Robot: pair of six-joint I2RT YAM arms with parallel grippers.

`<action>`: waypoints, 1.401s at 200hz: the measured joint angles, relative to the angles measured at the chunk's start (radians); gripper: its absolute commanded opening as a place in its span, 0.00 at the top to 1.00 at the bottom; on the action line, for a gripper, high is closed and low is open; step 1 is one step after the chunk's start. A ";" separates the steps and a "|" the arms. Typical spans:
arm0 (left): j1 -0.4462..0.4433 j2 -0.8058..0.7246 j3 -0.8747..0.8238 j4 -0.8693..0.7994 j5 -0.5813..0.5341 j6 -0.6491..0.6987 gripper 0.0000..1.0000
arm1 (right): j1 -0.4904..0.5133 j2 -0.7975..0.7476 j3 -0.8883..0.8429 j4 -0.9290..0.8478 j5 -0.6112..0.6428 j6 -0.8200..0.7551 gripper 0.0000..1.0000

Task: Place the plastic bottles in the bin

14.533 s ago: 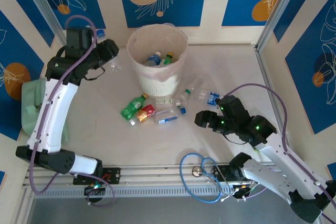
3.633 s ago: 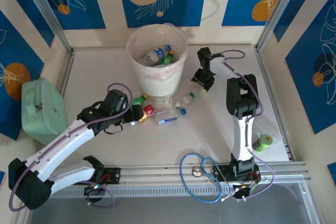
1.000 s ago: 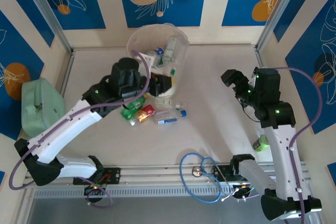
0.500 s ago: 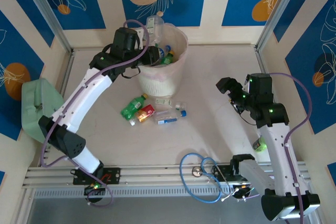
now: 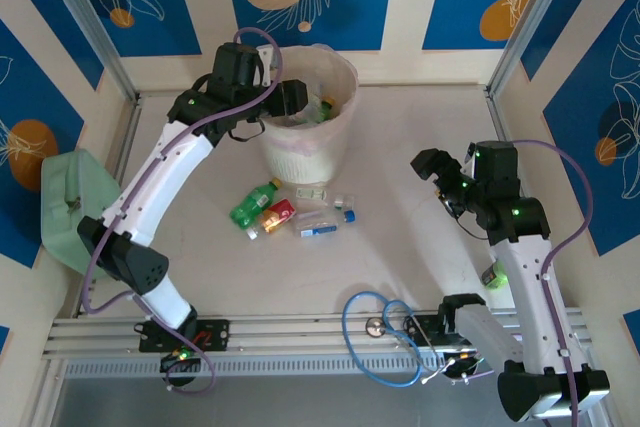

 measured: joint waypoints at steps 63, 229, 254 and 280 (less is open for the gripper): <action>0.000 -0.143 -0.105 -0.006 -0.002 0.006 0.30 | 0.029 0.020 0.001 0.008 -0.012 -0.002 0.06; 0.000 -0.690 -0.792 -0.002 0.005 -0.130 0.36 | 0.419 0.321 -0.287 0.359 0.026 0.233 0.24; 0.000 -0.689 -0.844 0.030 0.027 -0.149 0.34 | 0.420 0.373 -0.288 0.388 0.027 0.265 0.24; -0.003 -0.687 -0.945 0.108 0.072 -0.171 0.30 | 0.420 0.387 -0.288 0.389 0.032 0.280 0.24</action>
